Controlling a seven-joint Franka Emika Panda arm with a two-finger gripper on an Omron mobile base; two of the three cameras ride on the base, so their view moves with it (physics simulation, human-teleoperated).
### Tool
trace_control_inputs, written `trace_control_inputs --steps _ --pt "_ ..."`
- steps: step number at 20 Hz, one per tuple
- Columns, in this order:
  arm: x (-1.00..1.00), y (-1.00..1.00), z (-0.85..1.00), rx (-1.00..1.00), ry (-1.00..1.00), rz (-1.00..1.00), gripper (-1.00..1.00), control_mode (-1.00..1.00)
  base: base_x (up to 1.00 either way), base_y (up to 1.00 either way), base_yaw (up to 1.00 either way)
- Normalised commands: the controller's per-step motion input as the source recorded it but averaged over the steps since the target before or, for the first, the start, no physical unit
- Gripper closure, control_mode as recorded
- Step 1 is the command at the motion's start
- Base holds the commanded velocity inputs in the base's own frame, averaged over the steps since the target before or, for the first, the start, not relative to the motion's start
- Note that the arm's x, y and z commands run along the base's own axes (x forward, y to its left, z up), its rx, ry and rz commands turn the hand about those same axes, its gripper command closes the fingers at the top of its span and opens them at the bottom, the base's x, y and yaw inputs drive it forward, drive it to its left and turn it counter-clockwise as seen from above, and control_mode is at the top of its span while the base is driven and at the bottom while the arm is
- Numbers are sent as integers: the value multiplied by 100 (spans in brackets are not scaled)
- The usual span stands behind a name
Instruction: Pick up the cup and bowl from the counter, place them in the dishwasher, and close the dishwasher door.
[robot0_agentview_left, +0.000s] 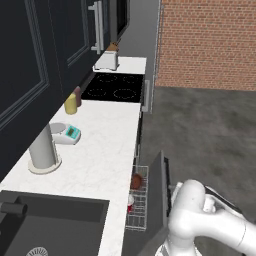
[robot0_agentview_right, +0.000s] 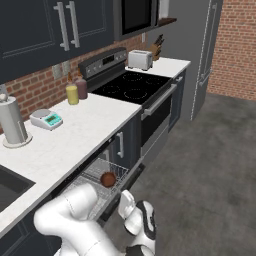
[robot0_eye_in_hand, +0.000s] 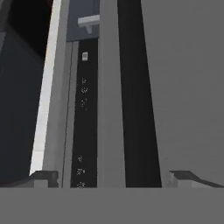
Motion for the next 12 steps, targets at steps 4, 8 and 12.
trace_control_inputs --steps 4,8,12 --pt "49 100 -64 27 -14 33 -100 -100 0 0 0" --pt "43 100 -90 23 -24 33 -100 -100 0 0 0" --pt "38 100 -100 29 -33 30 -100 -100 0 0 0"
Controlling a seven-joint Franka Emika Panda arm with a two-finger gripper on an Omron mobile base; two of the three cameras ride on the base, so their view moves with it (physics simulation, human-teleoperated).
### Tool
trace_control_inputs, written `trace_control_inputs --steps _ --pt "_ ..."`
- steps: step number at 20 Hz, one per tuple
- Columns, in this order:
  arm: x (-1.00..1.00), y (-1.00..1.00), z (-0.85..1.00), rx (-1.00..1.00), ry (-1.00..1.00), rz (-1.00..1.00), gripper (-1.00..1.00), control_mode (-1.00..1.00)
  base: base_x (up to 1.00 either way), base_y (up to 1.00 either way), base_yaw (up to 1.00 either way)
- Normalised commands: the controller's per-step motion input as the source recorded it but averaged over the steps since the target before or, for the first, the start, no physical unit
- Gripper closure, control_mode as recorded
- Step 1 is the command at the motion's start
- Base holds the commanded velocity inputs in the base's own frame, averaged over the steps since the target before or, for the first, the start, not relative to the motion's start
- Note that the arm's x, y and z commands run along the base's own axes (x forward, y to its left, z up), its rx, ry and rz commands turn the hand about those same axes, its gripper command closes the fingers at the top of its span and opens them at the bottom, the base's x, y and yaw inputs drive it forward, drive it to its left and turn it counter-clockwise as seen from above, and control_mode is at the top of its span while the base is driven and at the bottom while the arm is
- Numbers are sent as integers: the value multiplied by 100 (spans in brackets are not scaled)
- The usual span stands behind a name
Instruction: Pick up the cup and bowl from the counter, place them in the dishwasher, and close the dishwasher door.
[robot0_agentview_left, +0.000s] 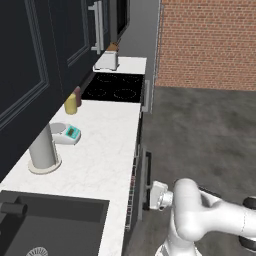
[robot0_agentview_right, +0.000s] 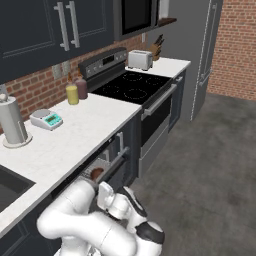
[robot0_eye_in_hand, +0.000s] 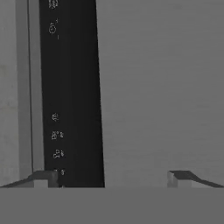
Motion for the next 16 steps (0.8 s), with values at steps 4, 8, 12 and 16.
trace_control_inputs --steps 4,8,12,16 --pt "56 100 -100 32 -27 24 -100 -100 0 0 0" --pt "79 85 -93 38 -25 18 -100 -100 0 0 0" --pt "87 58 -79 39 -23 13 -100 -100 0 0 0" --pt "62 26 -81 36 -29 8 -100 -100 0 0 0"
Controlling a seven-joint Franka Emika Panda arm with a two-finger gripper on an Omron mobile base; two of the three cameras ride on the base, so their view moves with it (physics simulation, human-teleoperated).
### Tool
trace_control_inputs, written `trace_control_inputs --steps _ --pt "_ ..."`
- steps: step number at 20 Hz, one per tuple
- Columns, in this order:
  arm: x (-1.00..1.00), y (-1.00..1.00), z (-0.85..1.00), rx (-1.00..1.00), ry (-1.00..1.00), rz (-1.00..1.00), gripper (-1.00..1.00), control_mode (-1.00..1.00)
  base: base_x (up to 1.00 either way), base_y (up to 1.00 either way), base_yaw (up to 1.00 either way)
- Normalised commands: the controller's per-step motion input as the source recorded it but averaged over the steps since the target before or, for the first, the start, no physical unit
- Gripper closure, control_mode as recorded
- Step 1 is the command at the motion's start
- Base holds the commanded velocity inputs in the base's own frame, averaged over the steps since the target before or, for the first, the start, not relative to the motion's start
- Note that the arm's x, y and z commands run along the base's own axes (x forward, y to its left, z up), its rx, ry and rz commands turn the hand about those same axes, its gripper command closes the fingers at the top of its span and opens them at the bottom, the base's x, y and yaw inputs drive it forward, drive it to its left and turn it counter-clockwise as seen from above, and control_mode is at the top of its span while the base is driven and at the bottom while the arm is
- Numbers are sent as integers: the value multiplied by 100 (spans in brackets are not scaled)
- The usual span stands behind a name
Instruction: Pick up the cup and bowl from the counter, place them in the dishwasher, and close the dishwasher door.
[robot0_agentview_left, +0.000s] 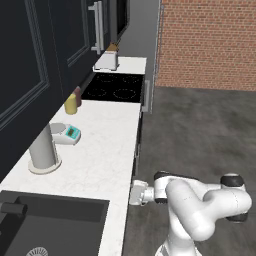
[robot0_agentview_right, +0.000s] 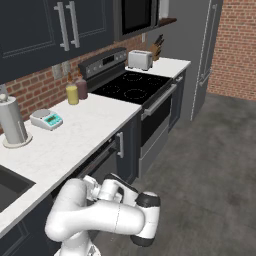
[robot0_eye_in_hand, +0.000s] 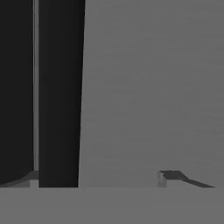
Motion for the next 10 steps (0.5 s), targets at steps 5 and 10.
trace_control_inputs --steps 5,10 --pt "55 35 -84 32 -29 4 -100 -100 0 0 0" --pt "61 44 -86 31 -25 1 -100 -100 0 0 0"
